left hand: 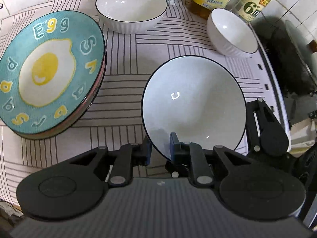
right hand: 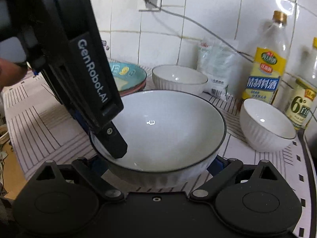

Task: Organize plates and bowls
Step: 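Carry the white bowl beside the plate stack and open both grippers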

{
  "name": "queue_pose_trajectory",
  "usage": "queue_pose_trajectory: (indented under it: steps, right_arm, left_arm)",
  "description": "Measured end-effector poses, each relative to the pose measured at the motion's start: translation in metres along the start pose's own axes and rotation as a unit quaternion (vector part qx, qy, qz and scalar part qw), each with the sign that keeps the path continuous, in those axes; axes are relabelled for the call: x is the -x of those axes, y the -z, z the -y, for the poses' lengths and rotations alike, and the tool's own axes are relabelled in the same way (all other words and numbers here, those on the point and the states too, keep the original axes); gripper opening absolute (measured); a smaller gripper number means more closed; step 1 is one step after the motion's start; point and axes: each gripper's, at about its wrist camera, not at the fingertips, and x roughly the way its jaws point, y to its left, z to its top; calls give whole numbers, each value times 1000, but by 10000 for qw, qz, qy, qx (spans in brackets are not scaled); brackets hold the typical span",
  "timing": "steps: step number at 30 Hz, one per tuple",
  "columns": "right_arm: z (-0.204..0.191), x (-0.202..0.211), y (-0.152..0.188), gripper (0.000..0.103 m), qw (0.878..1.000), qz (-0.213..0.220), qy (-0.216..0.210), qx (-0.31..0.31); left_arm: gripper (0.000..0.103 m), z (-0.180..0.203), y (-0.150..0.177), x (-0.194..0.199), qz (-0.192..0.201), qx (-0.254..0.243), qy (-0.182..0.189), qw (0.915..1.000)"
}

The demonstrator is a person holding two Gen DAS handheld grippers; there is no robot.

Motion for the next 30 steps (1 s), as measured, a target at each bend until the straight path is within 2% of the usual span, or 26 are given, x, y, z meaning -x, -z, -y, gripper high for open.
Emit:
queue_pose_trajectory:
  steps: [5, 9, 10, 13, 17, 21, 25, 30]
  right_arm:
    - [3, -15, 1, 99, 9991, -350, -18, -220]
    - [5, -12, -7, 99, 9935, -872, -22, -728]
    - [5, -8, -6, 99, 9932, -861, -29, -783]
    - [8, 6, -4, 99, 9924, -772, -68, -957]
    - [11, 23, 0, 99, 9908, -852, -40, -1054]
    - [15, 46, 0, 98, 9914, -812, 22, -1030]
    - [16, 74, -9, 94, 9924, -731, 123, -985]
    - [27, 105, -25, 93, 9906, -517, 359, -1211]
  left_arm:
    - [16, -8, -3, -10, -70, 194, 69, 9998]
    - [19, -4, -4, -6, -69, 148, 36, 9999]
    - [24, -3, -4, -6, -80, 128, 34, 9999]
    - [29, -1, -4, -3, -50, 54, 29, 10000]
    - [30, 0, -3, 4, -62, 32, -54, 10000]
    - [41, 5, -2, 18, 66, -96, -188, 9998]
    - [43, 14, -1, 27, 134, -282, -379, 9988]
    - [50, 24, 1, 48, 241, -409, -374, 9982]
